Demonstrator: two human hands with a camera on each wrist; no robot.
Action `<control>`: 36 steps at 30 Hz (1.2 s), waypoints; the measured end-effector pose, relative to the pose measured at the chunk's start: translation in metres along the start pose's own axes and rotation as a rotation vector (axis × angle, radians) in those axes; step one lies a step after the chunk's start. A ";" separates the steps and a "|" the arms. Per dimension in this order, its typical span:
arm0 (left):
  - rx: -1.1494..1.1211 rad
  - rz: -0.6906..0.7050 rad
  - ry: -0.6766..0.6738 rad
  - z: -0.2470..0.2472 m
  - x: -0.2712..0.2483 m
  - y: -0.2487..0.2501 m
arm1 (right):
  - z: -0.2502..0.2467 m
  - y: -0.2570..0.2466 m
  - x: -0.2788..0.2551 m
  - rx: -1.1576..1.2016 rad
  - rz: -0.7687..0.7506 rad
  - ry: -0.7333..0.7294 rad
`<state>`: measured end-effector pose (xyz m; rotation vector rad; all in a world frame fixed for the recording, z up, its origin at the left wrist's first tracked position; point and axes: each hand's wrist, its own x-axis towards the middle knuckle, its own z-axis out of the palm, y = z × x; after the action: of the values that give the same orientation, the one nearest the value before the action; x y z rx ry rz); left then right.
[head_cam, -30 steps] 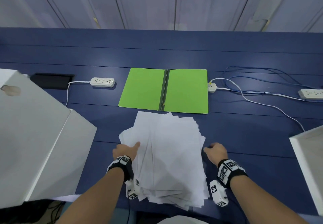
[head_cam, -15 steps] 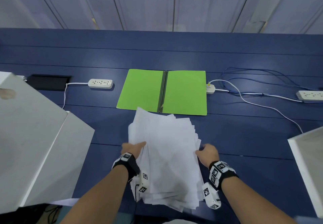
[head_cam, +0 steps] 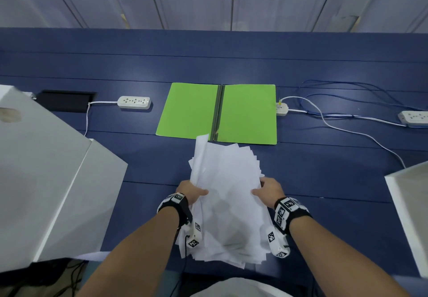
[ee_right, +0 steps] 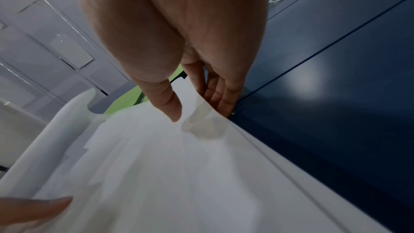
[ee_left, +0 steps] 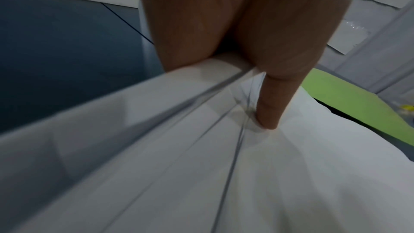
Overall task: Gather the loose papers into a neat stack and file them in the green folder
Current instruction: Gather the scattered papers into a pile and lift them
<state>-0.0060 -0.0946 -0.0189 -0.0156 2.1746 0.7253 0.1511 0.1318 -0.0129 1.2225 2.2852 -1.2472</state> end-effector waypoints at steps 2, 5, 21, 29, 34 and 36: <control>-0.028 0.038 0.009 -0.001 -0.003 -0.005 | -0.001 0.000 -0.003 0.018 -0.010 -0.003; -0.106 0.087 0.012 -0.003 -0.012 -0.014 | 0.000 0.005 -0.006 0.056 -0.034 0.011; -0.088 0.652 0.081 -0.060 -0.077 0.078 | -0.072 -0.032 -0.057 0.860 -0.270 0.155; -0.523 0.686 0.026 -0.080 -0.076 0.117 | -0.126 -0.030 -0.062 0.959 -0.400 0.346; -0.450 0.751 0.017 -0.074 -0.078 0.123 | -0.135 -0.033 -0.064 0.959 -0.468 0.307; -0.470 0.780 0.034 -0.071 -0.077 0.125 | -0.136 -0.032 -0.062 0.953 -0.496 0.298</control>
<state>-0.0363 -0.0440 0.1332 0.6047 1.9640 1.6653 0.1853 0.1957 0.1214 1.1420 2.3077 -2.7008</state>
